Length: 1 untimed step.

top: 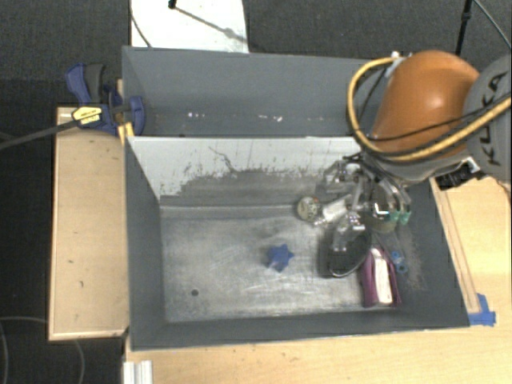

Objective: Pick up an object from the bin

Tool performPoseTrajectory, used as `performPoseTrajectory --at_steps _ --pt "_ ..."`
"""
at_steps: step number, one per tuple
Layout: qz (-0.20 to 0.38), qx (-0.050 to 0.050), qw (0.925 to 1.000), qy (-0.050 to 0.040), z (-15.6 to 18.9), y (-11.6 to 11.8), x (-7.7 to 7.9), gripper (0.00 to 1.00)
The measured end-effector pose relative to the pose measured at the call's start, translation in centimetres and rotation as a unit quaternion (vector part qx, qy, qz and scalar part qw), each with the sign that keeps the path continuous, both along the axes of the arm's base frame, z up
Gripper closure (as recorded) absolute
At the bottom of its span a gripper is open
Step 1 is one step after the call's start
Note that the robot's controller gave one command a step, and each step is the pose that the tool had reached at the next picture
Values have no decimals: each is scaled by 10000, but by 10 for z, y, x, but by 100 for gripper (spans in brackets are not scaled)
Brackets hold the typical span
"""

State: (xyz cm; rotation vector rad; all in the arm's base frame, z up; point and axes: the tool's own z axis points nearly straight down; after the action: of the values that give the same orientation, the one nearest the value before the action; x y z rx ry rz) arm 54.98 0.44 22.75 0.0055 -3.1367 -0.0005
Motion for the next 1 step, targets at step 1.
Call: performPoseTrajectory --at_steps 1 --pt "892 0 9960 -3 -107 -67 -11 0"
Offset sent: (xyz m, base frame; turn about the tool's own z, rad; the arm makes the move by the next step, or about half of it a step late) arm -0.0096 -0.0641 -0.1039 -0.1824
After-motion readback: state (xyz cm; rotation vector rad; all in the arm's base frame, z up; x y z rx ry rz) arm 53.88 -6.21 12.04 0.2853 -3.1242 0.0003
